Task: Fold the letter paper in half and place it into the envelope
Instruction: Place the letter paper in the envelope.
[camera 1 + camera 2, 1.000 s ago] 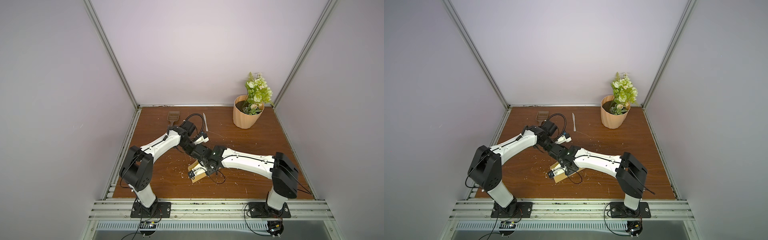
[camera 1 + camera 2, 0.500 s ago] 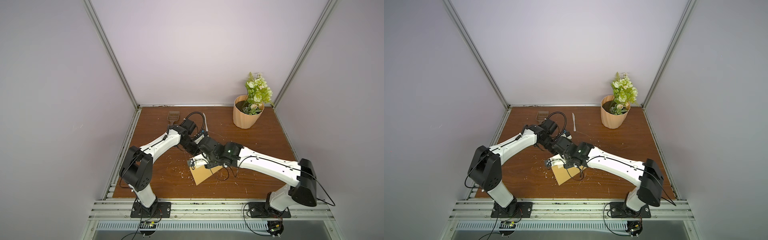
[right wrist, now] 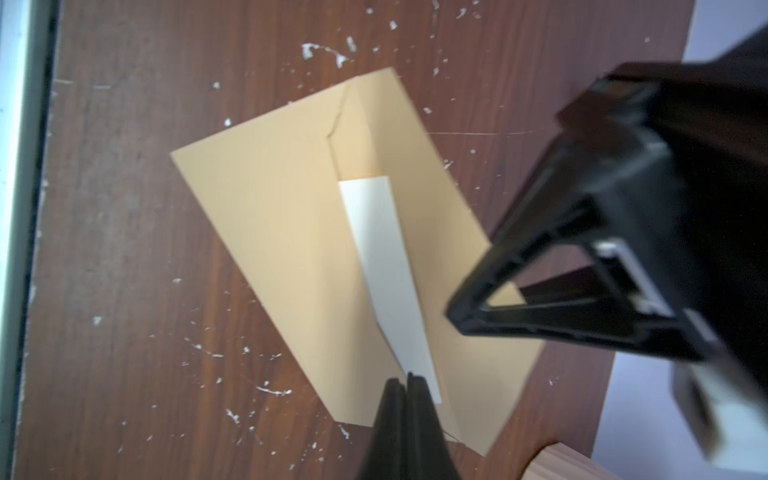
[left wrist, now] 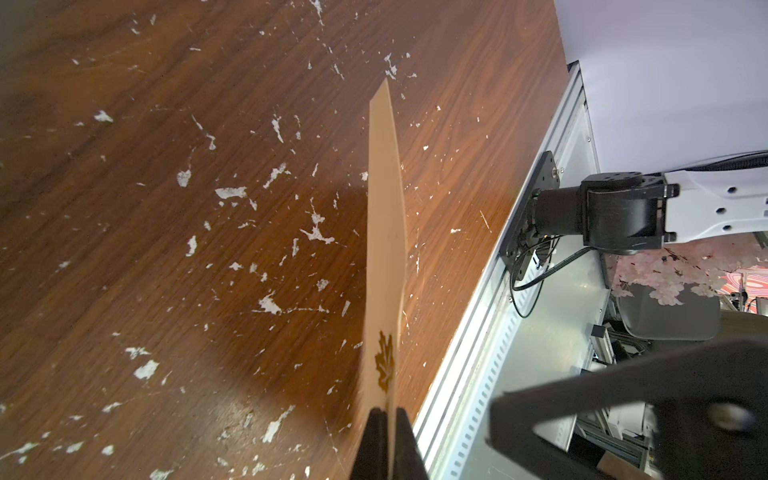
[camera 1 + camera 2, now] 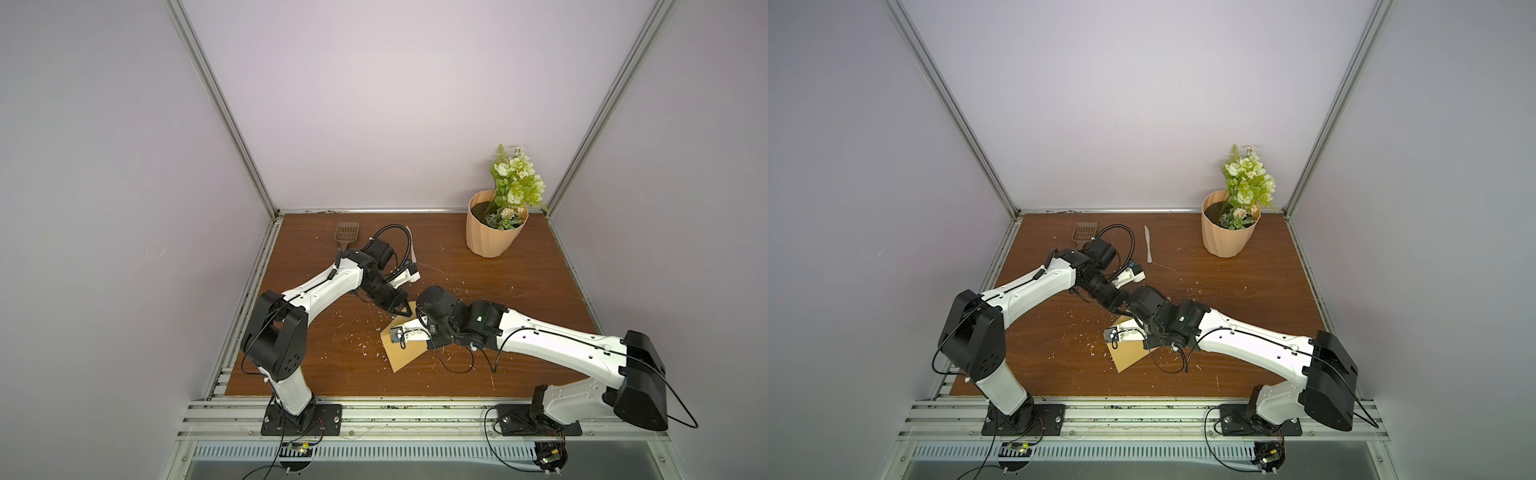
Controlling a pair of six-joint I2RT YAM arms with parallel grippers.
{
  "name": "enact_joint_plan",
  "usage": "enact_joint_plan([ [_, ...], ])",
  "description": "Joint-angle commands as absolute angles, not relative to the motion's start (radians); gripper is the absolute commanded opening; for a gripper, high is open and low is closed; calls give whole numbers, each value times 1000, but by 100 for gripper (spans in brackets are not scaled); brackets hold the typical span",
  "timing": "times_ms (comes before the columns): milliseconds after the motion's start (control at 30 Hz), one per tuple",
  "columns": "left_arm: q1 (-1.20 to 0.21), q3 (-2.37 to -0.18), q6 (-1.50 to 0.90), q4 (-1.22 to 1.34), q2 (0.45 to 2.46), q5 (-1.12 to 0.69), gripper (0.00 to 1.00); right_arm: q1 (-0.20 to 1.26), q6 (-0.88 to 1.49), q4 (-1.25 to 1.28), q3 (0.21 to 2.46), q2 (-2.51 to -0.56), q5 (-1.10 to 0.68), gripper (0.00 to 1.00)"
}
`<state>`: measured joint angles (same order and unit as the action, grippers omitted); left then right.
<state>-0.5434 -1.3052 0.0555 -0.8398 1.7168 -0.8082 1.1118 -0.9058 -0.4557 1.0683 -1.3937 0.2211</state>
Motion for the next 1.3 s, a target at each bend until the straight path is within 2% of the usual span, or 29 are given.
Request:
enact_joint_plan([
  [0,-555,-1325,63,-870,1729,-852,0,1127,-926,-327,1046,-1374,201,0],
  [333,-555,-1325,60,-870,1744,-872,0,1142,-1006,-169,1071,-1487,262,0],
  [1100,-554,-1338,71,-870,1752,-881,0,1148,-988,-218,1085,-1575,242,0],
  [1267,-549,-1343,73,-870,1759,-810,0,1147,-953,-217,1132,-1560,306,0],
])
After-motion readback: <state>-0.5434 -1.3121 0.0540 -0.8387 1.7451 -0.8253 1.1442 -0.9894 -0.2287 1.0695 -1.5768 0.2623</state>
